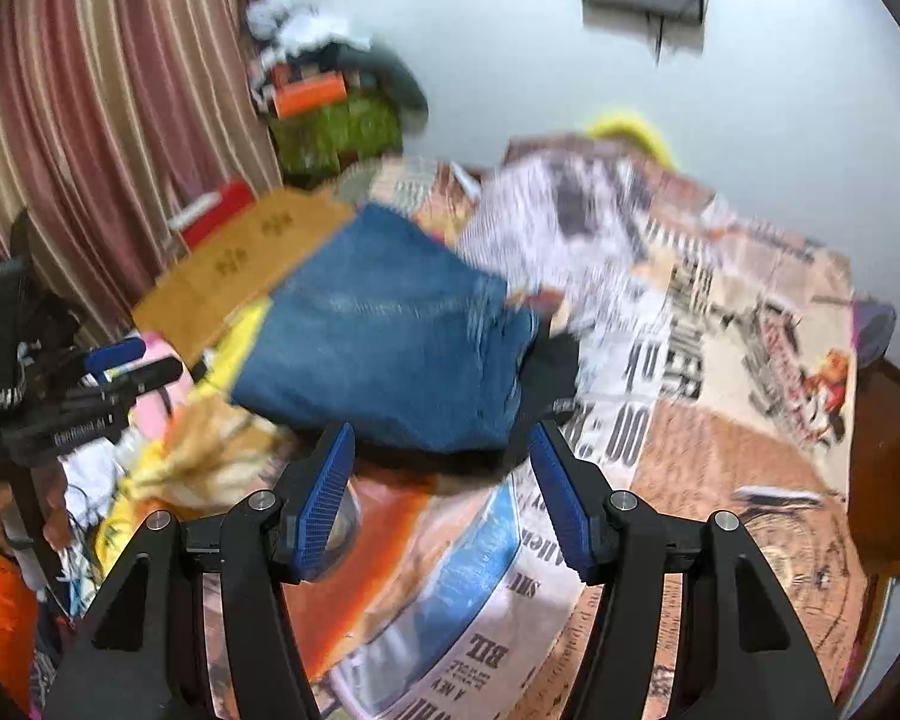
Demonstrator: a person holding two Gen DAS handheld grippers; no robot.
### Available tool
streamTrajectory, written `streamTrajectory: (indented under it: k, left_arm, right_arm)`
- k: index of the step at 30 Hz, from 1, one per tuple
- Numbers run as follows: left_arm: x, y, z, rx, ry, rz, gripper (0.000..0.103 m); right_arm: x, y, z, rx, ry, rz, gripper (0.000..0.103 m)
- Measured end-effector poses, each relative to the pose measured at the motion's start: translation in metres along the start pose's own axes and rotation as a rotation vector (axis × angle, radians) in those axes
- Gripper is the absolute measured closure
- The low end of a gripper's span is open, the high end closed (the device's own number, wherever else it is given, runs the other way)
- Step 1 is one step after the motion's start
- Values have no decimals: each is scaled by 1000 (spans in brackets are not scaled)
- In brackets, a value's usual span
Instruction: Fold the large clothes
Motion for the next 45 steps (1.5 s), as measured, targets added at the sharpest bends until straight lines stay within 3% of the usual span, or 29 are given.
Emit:
streamTrajectory:
  k: [9,14,17,19,23,26,29,45]
  left_arm:
    - [-74,-23,157,-374,74,-113,39]
    - [-104,-20,214,-522,114,-143,39]
    - [-115,-11,234,-587,116,-141,39]
    - [-120,-2,242,-617,80,-142,37]
    - [-122,15,245,-642,61,-112,15]
    - [-118,23,243,-626,84,-78,10]
    - [-114,29,241,-608,68,-72,4]
    - [-113,47,241,-583,45,-51,3]
  right_arm:
    - [4,-15,126,-337,-31,-74,46]
    - [17,-8,186,-523,-27,-57,46]
    - [26,0,204,-582,-34,-50,46]
    - [32,5,206,-603,-18,-39,42]
    - [35,13,199,-614,21,-65,26]
    - [38,18,196,-607,53,-67,10]
    - [41,22,200,-605,91,-44,2]
    - [44,30,202,-602,114,-25,2]
Point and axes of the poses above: each gripper's, at about its wrist camera, not at the fingertips, and z roughly against the way its jaws point, x to its left, y to its underside, the point moved 5 cm from there along -z, roughly the way its jaws point, and after that the axes turned 13 degrees about y, right-handed, at the moved point
